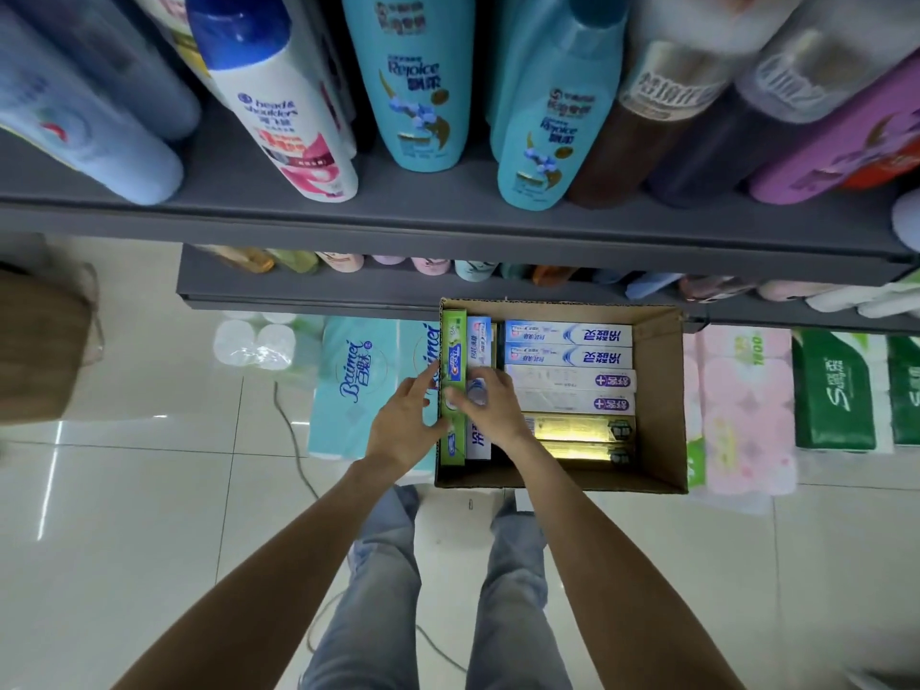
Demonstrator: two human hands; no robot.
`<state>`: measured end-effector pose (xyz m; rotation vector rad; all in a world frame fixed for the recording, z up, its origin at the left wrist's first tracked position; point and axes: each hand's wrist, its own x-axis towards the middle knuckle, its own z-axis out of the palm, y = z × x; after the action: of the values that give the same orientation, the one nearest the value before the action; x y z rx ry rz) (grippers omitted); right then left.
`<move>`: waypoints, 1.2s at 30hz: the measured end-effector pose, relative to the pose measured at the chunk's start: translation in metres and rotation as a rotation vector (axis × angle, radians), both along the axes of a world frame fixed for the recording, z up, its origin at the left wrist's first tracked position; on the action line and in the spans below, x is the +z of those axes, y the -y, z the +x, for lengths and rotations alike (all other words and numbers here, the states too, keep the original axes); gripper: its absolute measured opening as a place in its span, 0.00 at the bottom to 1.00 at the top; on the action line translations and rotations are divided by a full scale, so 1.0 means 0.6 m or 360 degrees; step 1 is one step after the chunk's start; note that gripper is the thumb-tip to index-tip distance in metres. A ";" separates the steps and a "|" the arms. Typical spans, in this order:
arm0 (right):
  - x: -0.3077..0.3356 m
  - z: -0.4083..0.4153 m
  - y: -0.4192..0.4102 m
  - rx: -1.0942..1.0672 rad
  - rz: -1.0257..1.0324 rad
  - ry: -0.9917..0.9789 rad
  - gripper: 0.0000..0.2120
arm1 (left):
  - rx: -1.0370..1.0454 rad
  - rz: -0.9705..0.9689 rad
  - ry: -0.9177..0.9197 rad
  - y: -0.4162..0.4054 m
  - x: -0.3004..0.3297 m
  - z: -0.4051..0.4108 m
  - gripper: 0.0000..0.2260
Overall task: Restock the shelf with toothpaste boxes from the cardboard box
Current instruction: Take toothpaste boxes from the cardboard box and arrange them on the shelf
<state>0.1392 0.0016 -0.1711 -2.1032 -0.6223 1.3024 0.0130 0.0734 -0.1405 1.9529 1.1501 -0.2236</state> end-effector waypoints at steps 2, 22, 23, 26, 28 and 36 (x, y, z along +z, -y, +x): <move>-0.002 0.014 0.012 -0.0016 0.0012 -0.0039 0.17 | -0.0082 0.0215 -0.0019 0.000 0.008 0.001 0.35; -0.004 0.062 0.047 -0.0364 0.0007 -0.0315 0.11 | -0.0226 0.0508 -0.0366 0.075 -0.011 0.117 0.41; -0.002 0.066 0.046 -0.0415 0.0031 -0.0311 0.10 | -0.0156 0.0448 -0.0316 0.075 -0.007 0.122 0.41; 0.005 0.083 0.051 -0.0627 0.0121 -0.0300 0.06 | 0.0196 -0.0005 0.0029 0.066 0.021 0.128 0.39; 0.010 0.091 0.056 -0.0683 0.0132 -0.0331 0.06 | 0.0489 -0.0529 0.0317 0.049 0.056 0.107 0.35; 0.031 0.054 0.012 -0.0224 -0.0095 -0.0160 0.23 | 0.1200 -0.1499 0.0820 -0.017 0.140 -0.039 0.17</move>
<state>0.1714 -0.0055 -0.1525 -2.0738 -0.3901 1.3522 -0.0101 0.0835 -0.0567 0.6278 1.0605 0.1321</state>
